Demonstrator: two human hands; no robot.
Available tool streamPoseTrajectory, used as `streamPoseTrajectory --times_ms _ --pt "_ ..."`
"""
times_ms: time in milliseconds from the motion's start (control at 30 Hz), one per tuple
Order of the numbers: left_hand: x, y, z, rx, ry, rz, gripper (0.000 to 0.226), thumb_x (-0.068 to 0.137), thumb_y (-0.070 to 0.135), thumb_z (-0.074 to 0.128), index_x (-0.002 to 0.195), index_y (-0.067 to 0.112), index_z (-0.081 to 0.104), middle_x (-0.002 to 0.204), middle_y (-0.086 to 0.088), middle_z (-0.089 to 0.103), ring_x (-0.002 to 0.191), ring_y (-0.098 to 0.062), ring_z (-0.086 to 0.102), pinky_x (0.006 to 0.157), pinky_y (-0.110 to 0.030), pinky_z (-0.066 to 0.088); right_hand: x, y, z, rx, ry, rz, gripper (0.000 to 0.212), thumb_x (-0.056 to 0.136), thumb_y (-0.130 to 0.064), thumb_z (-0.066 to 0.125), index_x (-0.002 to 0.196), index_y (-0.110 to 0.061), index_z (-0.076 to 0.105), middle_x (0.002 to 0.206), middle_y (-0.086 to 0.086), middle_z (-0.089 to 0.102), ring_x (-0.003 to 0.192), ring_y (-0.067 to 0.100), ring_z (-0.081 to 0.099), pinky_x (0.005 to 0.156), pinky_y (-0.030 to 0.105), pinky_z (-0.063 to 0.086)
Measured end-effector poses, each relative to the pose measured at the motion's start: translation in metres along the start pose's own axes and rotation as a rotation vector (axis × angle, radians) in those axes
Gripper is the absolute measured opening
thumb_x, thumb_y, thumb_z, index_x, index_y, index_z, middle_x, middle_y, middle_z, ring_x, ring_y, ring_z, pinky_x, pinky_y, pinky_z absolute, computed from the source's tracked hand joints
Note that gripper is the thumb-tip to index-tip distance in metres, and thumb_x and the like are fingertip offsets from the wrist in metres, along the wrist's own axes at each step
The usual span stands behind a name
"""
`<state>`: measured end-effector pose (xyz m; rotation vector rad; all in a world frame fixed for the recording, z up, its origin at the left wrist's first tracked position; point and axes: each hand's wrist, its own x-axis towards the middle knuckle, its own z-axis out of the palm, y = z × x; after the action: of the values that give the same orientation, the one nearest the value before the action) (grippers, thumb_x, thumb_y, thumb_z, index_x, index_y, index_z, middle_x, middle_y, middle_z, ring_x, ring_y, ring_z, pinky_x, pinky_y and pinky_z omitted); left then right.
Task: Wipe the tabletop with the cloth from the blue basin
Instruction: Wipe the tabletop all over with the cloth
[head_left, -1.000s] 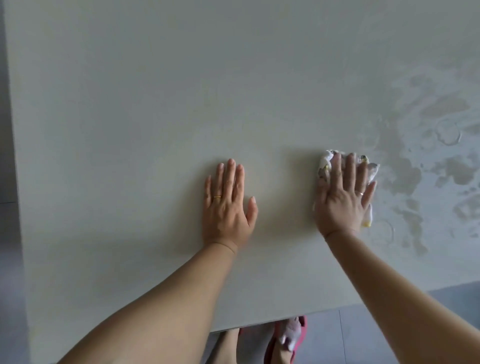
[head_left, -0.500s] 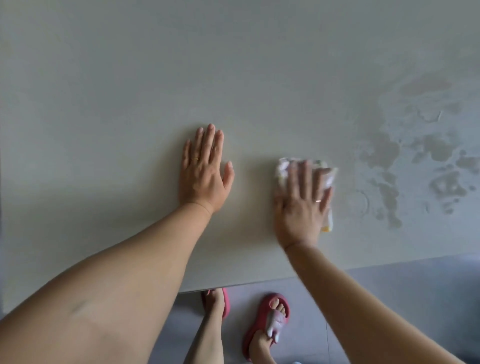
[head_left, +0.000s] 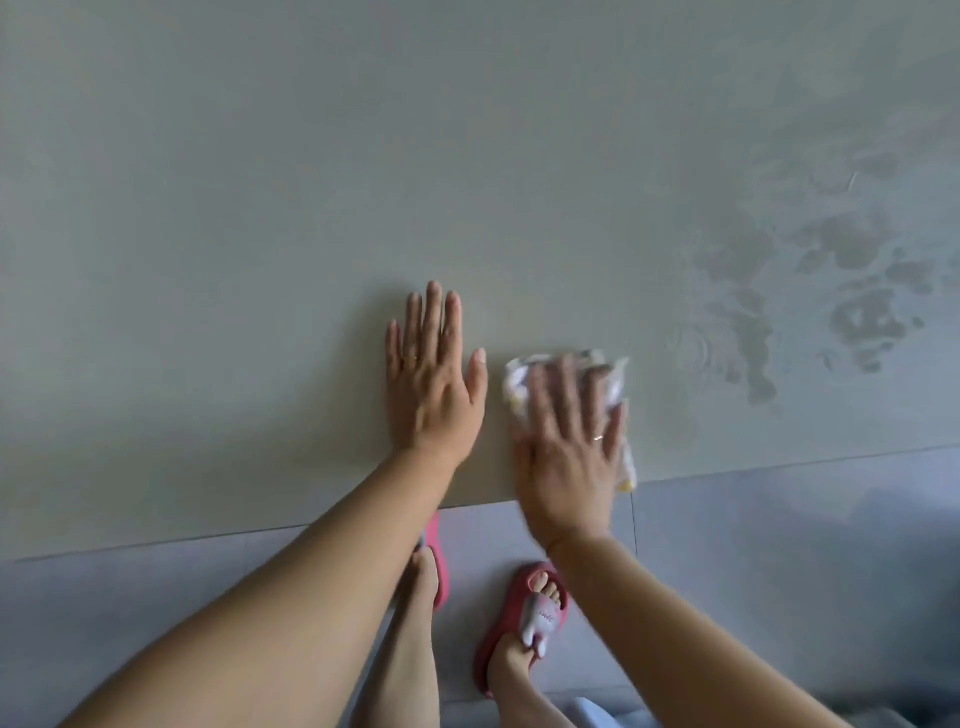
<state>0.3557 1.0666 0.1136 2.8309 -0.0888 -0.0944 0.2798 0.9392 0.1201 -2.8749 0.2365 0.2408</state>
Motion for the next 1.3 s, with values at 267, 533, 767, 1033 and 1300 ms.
streamPoseTrajectory --times_ms 267,533,767,1033,1300 --pt "-0.01 0.005 0.013 0.059 0.015 -0.059 0.062 0.093 0.039 0.03 0.148 0.011 0.029 0.156 -0.01 0.025 0.144 -0.028 0.023 0.117 -0.044 0.013 0.018 0.134 -0.038 -0.09 -0.035 -0.055 0.057 0.095 -0.048 0.02 0.148 -0.028 0.024 0.157 -0.004 0.015 0.146 0.02 0.01 0.117 0.048 0.01" --pt "-0.011 0.007 0.014 0.087 0.032 -0.069 0.064 0.091 0.038 0.032 0.148 0.01 0.029 0.156 -0.011 0.026 0.144 -0.029 0.023 0.117 -0.045 0.014 -0.022 0.053 -0.009 -0.07 -0.04 -0.213 0.057 0.093 -0.043 0.034 0.147 -0.027 0.028 0.156 -0.002 0.02 0.145 0.027 0.014 0.116 0.049 0.008" --pt "-0.011 0.007 0.016 0.1 0.026 -0.076 0.064 0.091 0.038 0.03 0.149 0.011 0.027 0.157 -0.01 0.023 0.145 -0.027 0.02 0.117 -0.045 0.014 0.031 0.164 -0.048 -0.135 -0.058 -0.157 0.058 0.094 -0.049 0.021 0.148 -0.028 0.015 0.157 -0.003 0.014 0.146 0.02 0.009 0.118 0.047 0.008" --pt "-0.01 0.007 0.016 0.122 0.014 -0.074 0.065 0.089 0.037 0.033 0.149 0.011 0.027 0.157 -0.01 0.023 0.145 -0.027 0.02 0.117 -0.046 0.015 0.01 0.056 -0.015 -0.098 -0.051 -0.377 0.056 0.094 -0.044 0.033 0.147 -0.029 0.025 0.156 -0.004 0.017 0.145 0.026 0.014 0.115 0.051 0.009" --pt "-0.01 0.009 0.014 0.134 -0.016 -0.09 0.065 0.089 0.035 0.033 0.149 0.009 0.027 0.157 -0.011 0.024 0.144 -0.029 0.022 0.116 -0.047 0.017 0.106 0.15 -0.056 -0.049 -0.037 0.177 0.056 0.098 -0.046 0.023 0.15 -0.034 0.006 0.16 -0.006 0.003 0.147 0.017 -0.004 0.118 0.046 -0.002"
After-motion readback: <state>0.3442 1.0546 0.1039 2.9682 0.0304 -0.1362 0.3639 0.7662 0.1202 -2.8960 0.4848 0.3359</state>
